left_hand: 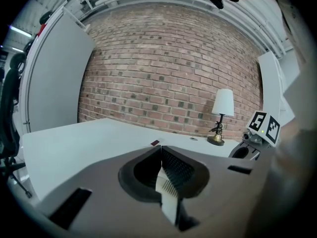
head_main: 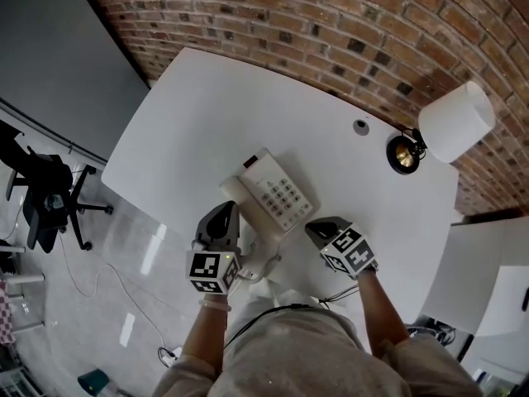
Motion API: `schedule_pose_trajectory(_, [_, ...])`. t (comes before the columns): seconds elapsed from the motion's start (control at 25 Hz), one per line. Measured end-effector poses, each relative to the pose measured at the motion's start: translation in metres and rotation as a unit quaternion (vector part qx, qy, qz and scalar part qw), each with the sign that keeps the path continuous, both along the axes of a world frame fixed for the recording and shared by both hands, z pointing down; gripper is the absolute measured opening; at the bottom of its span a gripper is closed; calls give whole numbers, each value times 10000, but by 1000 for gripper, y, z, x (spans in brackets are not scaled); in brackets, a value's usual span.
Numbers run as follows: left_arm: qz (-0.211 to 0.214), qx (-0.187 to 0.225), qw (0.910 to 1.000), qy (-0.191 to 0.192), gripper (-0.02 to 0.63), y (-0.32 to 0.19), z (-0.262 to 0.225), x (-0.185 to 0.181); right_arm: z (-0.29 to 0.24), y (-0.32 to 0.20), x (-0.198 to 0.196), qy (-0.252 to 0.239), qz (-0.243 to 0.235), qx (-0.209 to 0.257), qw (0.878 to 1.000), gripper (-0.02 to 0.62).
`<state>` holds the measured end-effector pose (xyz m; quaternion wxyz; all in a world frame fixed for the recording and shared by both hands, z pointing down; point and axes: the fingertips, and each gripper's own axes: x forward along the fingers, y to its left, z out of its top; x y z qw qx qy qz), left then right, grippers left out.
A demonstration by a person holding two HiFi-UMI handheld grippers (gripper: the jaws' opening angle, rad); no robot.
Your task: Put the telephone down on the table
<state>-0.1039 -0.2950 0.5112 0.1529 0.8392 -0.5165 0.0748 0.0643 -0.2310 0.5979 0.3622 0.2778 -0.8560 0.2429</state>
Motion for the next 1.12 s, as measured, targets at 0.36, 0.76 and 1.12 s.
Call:
schedule_pose_trajectory(0.36, [-77,209,9997,-58,6,8,-19,-14,-64,-7,2,-1106,325,579,9916,6])
schedule_pose_trajectory(0.76, [-313,489,9983,41,8,17,-43,-28,-144,-24,7,-1569,273,1437,9767,5])
schedule_pose_trajectory(1.12, [-538,836,9950,-32,6,21,-75,-50,-192,-47,3,-1766,312,2130,9605,5])
